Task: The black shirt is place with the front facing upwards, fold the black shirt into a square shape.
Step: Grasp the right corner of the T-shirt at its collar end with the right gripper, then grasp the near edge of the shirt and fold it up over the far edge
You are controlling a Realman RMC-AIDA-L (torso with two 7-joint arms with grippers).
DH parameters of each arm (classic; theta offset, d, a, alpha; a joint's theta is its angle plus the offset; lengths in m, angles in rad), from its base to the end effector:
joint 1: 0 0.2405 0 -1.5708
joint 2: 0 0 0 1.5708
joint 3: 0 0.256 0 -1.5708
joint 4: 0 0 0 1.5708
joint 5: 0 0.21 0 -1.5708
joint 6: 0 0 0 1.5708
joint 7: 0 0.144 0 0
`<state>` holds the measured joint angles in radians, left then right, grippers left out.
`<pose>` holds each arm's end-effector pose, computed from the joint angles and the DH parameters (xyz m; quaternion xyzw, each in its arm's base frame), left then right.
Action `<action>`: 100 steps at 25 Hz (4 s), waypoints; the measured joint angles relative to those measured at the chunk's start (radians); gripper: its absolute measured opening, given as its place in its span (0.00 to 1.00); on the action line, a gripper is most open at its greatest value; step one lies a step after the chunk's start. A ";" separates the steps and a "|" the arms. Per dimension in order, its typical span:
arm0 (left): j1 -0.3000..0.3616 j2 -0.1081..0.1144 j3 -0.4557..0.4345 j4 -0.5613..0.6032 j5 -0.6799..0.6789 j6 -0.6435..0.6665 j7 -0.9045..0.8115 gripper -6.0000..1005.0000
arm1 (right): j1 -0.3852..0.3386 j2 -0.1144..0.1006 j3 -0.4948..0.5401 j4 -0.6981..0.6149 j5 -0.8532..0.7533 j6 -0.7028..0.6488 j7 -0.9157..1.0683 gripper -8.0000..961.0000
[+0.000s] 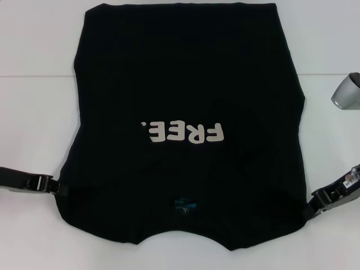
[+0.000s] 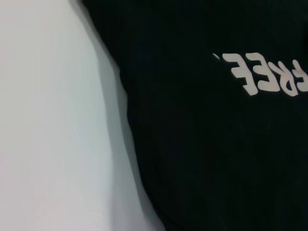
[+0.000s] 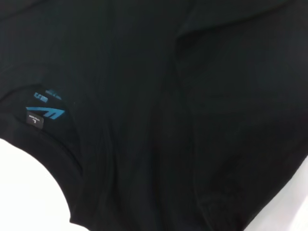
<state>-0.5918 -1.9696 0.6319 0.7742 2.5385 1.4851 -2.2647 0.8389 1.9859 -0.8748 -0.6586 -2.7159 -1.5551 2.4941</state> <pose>-0.3235 0.3471 0.0558 -0.8049 -0.5702 -0.0164 0.1637 0.2572 0.3734 0.0108 -0.8203 0.5435 -0.1566 0.0846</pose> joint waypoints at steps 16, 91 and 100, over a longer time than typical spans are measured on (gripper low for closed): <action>-0.033 0.042 -0.003 -0.043 -0.055 0.170 -0.001 0.04 | -0.028 -0.091 0.145 -0.053 0.042 -0.182 -0.099 0.05; -0.156 -0.130 -0.211 -0.184 -0.296 -0.690 0.158 0.04 | -0.061 0.053 0.325 0.143 0.549 0.780 -0.451 0.17; -0.106 -0.091 -0.219 -0.190 -0.310 -0.559 0.150 0.38 | -0.176 0.029 0.329 0.128 0.817 0.543 -0.711 0.66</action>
<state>-0.6976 -2.0603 0.4125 0.5840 2.2288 0.9258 -2.1146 0.6632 2.0154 -0.5460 -0.5309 -1.8989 -1.0125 1.7835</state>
